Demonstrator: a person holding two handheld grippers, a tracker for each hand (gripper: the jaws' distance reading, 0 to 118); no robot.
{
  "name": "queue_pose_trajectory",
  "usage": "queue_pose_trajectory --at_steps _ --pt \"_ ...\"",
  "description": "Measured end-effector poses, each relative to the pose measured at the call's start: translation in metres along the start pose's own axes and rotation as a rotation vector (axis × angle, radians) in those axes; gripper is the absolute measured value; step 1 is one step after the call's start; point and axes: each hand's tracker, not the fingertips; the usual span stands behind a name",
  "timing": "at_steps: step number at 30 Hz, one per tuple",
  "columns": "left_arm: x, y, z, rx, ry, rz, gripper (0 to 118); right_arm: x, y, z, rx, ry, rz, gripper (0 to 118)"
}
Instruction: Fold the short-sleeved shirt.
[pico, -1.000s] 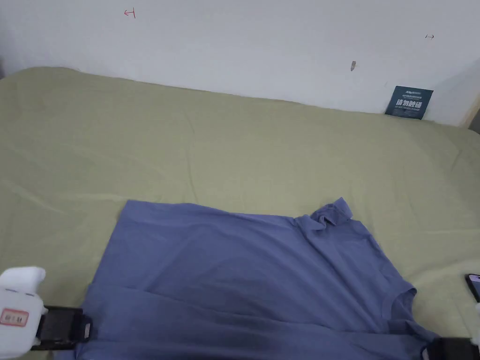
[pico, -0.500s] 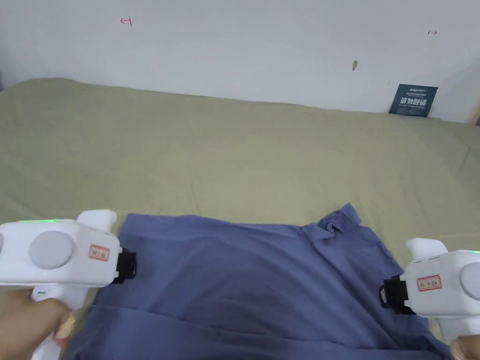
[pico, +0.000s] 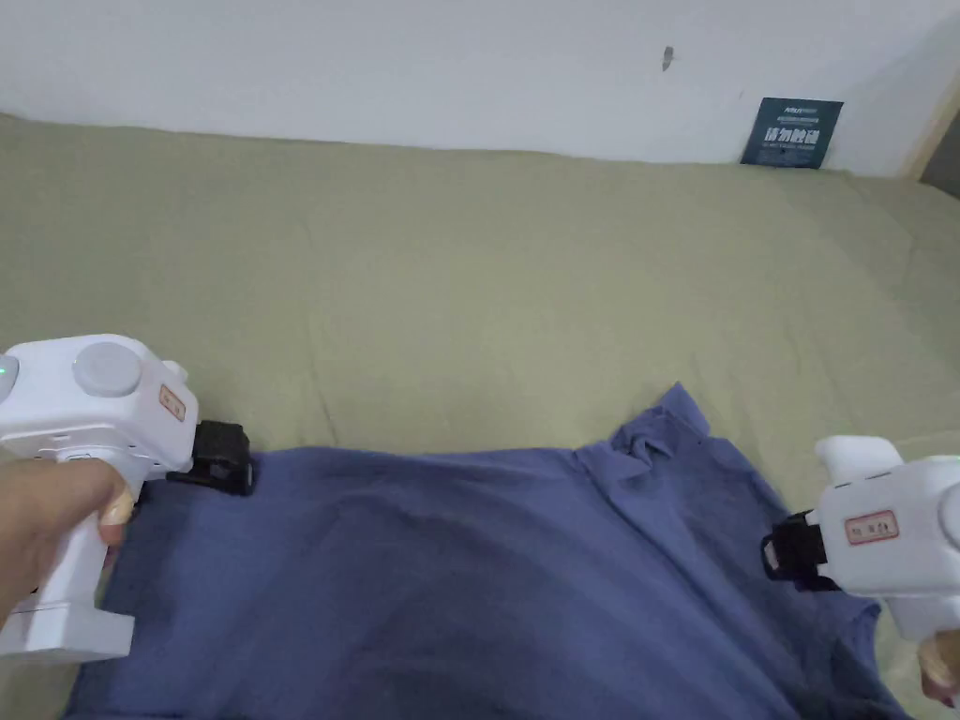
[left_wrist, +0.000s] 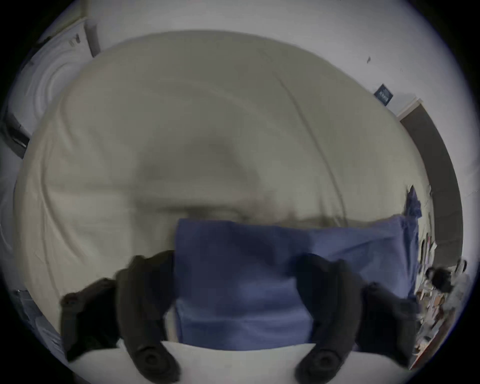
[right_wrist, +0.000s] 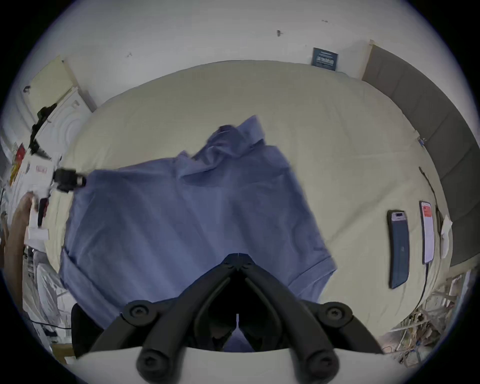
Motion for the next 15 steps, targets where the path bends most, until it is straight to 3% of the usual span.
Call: queue_pose_trajectory --at_steps 1,2,3,4,5,6,8,10,13,15 --pt "0.003 -0.004 0.001 0.023 0.089 -0.04 68 0.007 0.009 -0.005 0.002 -0.013 0.002 0" --pt "0.005 -0.008 0.009 0.068 0.107 -0.066 48 0.016 0.022 -0.012 0.0 -0.021 -0.001 0" --pt "0.005 -0.011 0.016 0.114 0.063 -0.046 11 0.023 0.033 -0.019 -0.003 -0.028 -0.005 6" --pt "0.003 -0.011 0.021 0.126 -0.014 -0.038 2 0.027 0.044 -0.026 -0.006 -0.029 -0.003 37" --pt "0.003 -0.012 0.025 0.109 -0.081 -0.029 2 0.032 0.057 -0.036 -0.025 -0.056 0.009 68" --pt "0.006 -0.012 0.029 0.123 -0.038 -0.021 2 0.036 0.069 -0.047 -0.034 -0.098 0.038 92" --pt "0.012 -0.009 0.031 0.13 0.011 -0.104 2 0.037 0.087 -0.072 -0.051 -0.125 0.047 93" --pt "0.01 -0.006 0.028 0.112 0.011 -0.096 2 0.037 0.101 -0.091 -0.031 -0.122 0.032 87" --pt "0.008 -0.005 0.023 0.1 0.002 -0.072 2 0.032 0.109 -0.116 -0.079 -0.042 -0.01 88" --pt "0.007 -0.004 0.018 0.083 0.001 -0.064 2 0.024 0.108 -0.129 -0.139 -0.055 -0.014 84"
